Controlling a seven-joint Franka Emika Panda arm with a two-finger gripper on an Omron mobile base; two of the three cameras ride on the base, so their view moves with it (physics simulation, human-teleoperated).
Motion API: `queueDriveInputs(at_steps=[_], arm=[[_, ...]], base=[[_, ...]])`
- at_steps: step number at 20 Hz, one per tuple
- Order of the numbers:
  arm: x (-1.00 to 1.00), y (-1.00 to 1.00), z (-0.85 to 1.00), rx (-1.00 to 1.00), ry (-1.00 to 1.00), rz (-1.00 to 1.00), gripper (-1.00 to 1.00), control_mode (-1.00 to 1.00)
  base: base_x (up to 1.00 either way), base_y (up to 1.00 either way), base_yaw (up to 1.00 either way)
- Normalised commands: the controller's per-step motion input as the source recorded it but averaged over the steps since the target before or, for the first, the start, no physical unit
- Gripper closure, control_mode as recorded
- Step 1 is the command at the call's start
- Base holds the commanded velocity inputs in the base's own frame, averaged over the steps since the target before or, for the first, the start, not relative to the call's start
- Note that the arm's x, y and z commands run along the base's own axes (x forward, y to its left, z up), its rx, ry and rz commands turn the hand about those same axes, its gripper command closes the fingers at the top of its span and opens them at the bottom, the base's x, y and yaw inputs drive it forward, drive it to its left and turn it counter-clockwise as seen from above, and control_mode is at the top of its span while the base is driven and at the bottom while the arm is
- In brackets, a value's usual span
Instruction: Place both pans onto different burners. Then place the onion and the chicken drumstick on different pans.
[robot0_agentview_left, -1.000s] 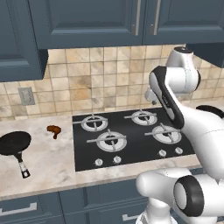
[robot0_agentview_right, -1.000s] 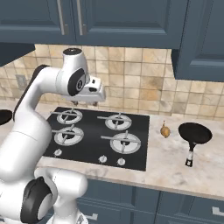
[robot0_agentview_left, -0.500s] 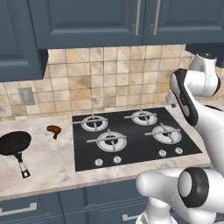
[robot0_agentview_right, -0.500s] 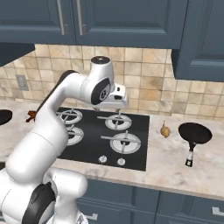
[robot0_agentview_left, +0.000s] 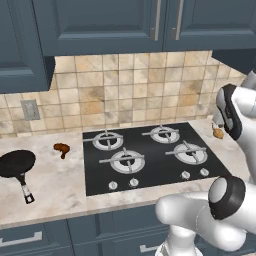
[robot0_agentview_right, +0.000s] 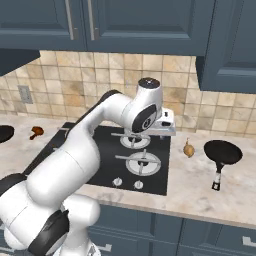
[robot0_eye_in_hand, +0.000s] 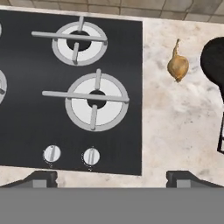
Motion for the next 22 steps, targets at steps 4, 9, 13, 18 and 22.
queueDriveInputs(at_steps=[4, 9, 13, 18, 22], arm=[[0.0, -0.87, -0.19, 0.0, 0.0, 0.0, -1.0, -1.0], [0.0, -0.78, -0.24, 0.0, 0.0, 0.0, -1.0, -1.0], [0.0, -0.66, -0.45, -0.01, 0.0, 0.0, -1.0, -1.0], [0.0, -0.54, -0.35, 0.0, 0.0, 0.0, -1.0, -1.0], [0.0, -0.53, -0.22, 0.0, 0.0, -0.02, -1.0, -1.0]], base=[[0.0, 0.0, 0.0], [0.0, 0.0, 0.0], [0.0, 0.0, 0.0], [0.0, 0.0, 0.0], [0.0, 0.0, 0.0]])
